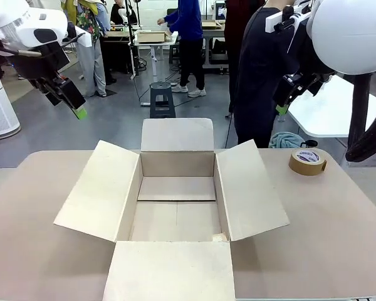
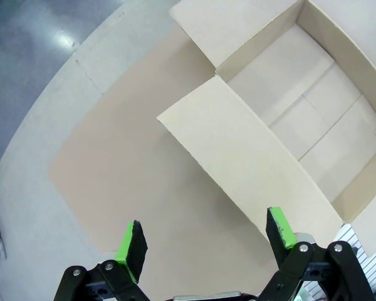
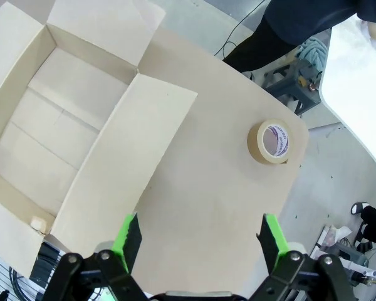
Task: Wrap the clocks to prevent damage.
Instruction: Open the side flaps of the Package Box.
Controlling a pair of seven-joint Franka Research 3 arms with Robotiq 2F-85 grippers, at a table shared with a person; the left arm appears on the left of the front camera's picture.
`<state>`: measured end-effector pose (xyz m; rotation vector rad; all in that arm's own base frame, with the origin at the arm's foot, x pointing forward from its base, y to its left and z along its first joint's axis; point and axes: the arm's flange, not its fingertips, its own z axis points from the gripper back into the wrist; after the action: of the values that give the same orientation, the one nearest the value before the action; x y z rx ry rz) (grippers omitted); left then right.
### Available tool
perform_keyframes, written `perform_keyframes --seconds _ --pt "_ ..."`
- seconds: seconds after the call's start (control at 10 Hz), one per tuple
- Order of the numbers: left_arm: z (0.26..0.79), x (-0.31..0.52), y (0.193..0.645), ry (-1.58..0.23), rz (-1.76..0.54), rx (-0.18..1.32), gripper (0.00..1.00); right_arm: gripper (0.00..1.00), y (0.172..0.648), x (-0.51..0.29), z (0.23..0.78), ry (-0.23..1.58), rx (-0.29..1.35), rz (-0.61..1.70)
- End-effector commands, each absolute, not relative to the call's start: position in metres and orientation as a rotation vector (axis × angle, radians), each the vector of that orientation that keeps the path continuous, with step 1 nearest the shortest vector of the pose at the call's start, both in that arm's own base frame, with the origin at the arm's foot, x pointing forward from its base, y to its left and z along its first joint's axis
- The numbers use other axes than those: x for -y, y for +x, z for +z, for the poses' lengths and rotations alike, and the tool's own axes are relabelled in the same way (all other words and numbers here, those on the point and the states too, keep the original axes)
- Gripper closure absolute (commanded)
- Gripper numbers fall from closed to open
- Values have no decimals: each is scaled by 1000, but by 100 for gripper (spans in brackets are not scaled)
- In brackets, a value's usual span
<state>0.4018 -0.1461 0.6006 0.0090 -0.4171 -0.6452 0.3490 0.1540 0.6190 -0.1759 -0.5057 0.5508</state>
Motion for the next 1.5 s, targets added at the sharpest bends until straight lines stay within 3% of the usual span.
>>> perform_keyframes --seconds 0.0,0.3,0.5,0.6,0.8,1.0,1.1,1.3,1.4 --pt "594 147 405 9 -649 426 0 0 348 -155 620 -178 525 562" --pt "596 148 404 10 -647 410 0 0 348 -156 620 -174 511 557" --pt "612 138 433 -133 -751 199 0 0 374 -141 640 -44 244 523" --pt "628 140 438 -102 -740 154 0 0 383 -136 651 -26 177 500" --pt "645 143 440 -105 -782 126 0 0 386 -133 667 -24 231 485" --pt "616 140 428 -109 -735 178 0 0 383 -127 652 -39 206 482" --pt "634 142 433 -110 -746 139 0 0 385 -128 664 -38 224 489" --pt "638 108 410 -368 -1076 431 0 0 370 -91 662 285 529 730" --pt "644 95 405 -493 -1180 557 0 0 366 -75 664 466 615 734"
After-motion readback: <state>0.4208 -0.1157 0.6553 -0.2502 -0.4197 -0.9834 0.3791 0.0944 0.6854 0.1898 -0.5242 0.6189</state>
